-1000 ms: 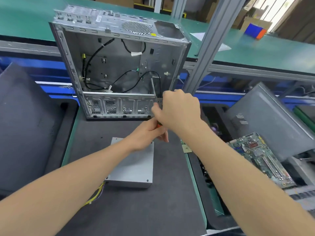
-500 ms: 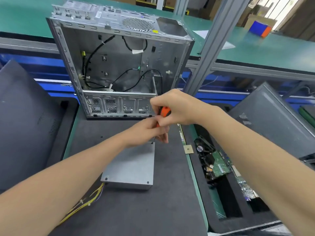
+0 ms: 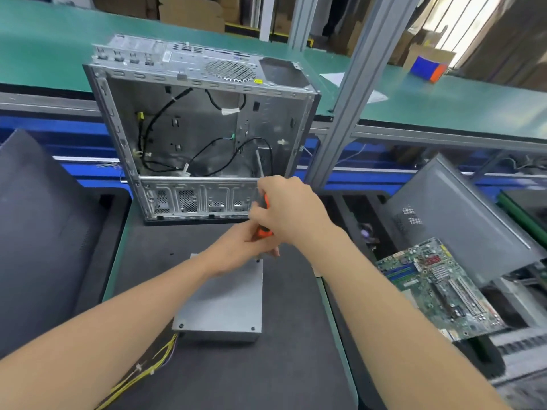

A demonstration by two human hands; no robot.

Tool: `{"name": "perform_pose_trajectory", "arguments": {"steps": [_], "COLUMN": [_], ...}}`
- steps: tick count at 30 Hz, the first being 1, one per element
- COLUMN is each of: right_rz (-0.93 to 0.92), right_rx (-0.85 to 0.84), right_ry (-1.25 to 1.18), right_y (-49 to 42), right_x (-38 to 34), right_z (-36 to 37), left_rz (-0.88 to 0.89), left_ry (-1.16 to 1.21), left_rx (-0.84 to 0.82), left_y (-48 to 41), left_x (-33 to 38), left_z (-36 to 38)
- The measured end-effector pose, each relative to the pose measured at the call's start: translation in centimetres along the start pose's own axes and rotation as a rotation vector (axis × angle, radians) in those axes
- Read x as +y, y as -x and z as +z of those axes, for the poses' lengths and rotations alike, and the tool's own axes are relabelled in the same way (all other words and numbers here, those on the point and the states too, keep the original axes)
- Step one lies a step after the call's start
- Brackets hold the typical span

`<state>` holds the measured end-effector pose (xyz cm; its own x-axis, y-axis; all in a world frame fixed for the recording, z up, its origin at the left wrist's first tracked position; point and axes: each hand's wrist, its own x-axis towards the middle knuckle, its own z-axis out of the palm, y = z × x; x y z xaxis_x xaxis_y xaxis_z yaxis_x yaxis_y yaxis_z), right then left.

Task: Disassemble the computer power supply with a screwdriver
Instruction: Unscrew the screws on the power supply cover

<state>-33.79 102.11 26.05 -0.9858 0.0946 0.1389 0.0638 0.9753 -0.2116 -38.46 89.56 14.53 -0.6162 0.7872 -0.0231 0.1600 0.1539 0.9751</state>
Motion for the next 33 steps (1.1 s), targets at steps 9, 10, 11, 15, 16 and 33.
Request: {"name": "perform_pose_trajectory", "arguments": {"steps": [9,10,11,15,16,33], "right_rz": [-0.299,-0.318,-0.34,-0.448,-0.468,-0.278], "right_rx": [-0.337,-0.356,-0.37,-0.427,-0.434,-0.075], "right_ry": [-0.141,-0.124,-0.111,-0.055,-0.036,0.377], "right_y": [-1.6,-1.7,-1.8,-2.2,-2.3,-1.6], "right_x": [4.3,4.3,4.3,3.7,3.6,1.3], "right_z": [-3.4,-3.5,-3.6,-4.1,-4.2,-3.6], "left_rz": [0.007,0.013,0.017,0.041,0.05,0.122], "left_ry": [-0.375,-0.384,-0.386,-0.273,-0.212,-0.022], "left_rx": [0.185,0.2,0.208,0.208,0.205,0.153], "left_y": [1.8,1.8,1.7,1.9,1.9,0.8], "left_x": [-3.9,-3.9,-3.9,-3.7,-3.4,1.5], "left_z": [-0.9,-0.8,-0.8,-0.6,-0.6,-1.8]}}
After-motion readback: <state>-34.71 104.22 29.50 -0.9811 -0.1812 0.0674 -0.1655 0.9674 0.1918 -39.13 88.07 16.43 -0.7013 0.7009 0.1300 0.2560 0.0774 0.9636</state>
